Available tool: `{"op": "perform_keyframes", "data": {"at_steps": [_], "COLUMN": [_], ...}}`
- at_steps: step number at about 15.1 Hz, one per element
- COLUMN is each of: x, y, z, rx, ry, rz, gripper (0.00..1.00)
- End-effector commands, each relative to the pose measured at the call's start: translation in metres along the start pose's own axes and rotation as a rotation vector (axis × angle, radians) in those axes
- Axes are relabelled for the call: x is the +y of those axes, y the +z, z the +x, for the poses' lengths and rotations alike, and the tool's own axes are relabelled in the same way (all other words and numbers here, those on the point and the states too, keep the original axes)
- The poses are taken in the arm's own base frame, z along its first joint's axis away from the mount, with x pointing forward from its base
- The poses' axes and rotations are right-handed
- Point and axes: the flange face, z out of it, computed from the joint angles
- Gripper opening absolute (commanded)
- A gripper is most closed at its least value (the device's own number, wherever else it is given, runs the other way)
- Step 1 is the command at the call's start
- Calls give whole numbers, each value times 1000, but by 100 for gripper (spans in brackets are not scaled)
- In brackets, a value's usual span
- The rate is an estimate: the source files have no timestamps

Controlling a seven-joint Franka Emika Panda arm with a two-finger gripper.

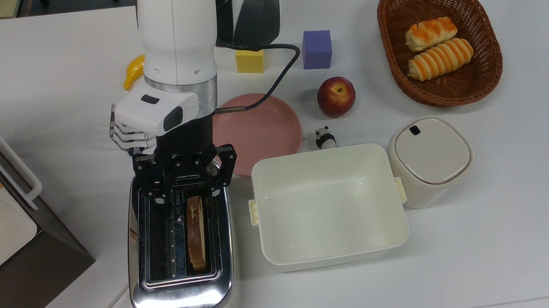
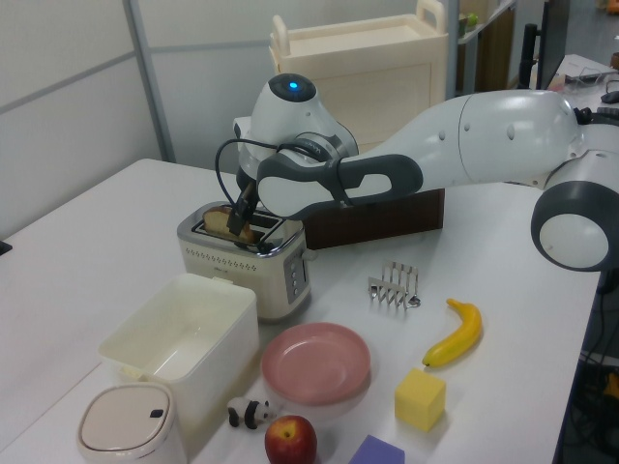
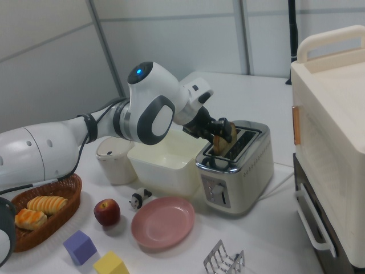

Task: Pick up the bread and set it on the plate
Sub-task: 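Lower the gripper onto the toast slice and close on its crust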

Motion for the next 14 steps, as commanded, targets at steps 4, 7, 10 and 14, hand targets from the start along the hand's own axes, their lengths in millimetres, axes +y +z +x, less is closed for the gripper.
{"op": "perform_keyframes", "data": {"at_steps": [4,7,10,14], "x": [2,1,4,3], "y": [2,2,-5,-33], "z": [0,0,2,9], "rx": [11,10,17,39], "ry": [-101,-108,-102,-92], "rz": [-4,-3,-5,3], "gripper": [0,0,0,0]}}
